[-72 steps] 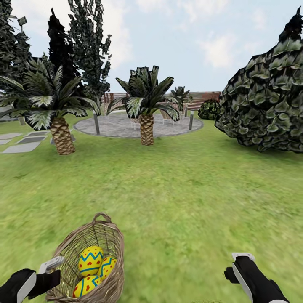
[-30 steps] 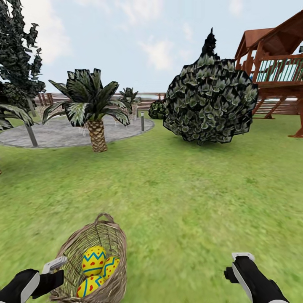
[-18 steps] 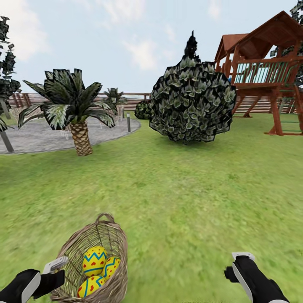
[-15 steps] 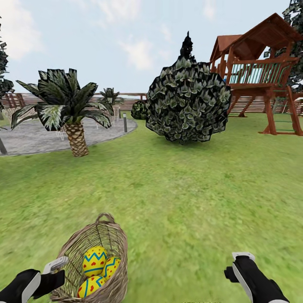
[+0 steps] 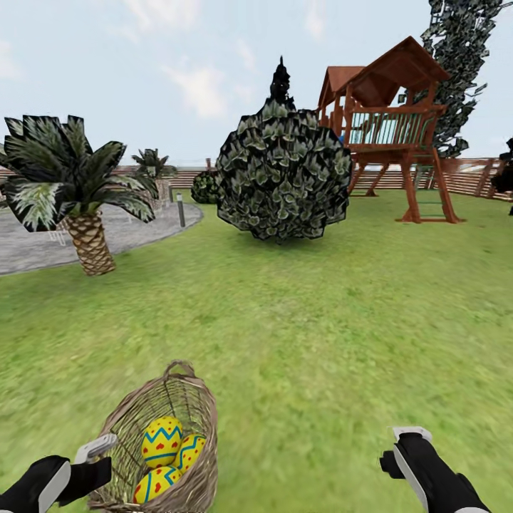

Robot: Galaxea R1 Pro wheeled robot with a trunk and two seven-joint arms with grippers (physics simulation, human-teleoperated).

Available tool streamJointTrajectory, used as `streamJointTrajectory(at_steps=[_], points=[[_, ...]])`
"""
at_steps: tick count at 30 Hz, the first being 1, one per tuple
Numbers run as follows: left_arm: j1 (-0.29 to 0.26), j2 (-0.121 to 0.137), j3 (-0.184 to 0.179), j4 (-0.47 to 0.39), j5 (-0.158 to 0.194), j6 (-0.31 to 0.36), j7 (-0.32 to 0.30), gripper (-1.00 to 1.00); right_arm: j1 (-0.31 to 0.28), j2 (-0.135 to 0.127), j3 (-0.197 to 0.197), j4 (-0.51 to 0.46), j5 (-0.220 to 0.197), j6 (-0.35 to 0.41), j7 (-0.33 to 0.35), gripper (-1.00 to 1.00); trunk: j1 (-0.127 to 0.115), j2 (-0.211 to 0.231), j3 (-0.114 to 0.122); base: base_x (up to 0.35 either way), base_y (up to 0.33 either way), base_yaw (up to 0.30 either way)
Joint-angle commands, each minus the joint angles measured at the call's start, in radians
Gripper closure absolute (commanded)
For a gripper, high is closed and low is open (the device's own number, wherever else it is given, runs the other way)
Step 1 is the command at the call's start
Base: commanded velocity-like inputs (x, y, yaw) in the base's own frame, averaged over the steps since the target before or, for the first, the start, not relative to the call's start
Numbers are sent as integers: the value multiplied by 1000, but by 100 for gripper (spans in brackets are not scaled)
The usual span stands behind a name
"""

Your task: Take the three Easter eggs out of the wicker basket on the lawn in the garden, then place them on the lawn next to a single tree (choose any tree) so that all three eggs are next to the same tree and none are left in the basket.

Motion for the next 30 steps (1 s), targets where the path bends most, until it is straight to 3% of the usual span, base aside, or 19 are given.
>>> streamJointTrajectory(at_steps=[1, 30], points=[[0, 0, 9, -2, 5, 8, -3, 100, -1, 0, 0, -1, -3, 5, -4, -100, -4, 7, 2, 0, 0, -280], [0, -2, 9, -2, 4, 8, -3, 100, -1, -5, -4, -4, -3, 5, -4, -100, -115, 210, 93, 0, 0, -280]])
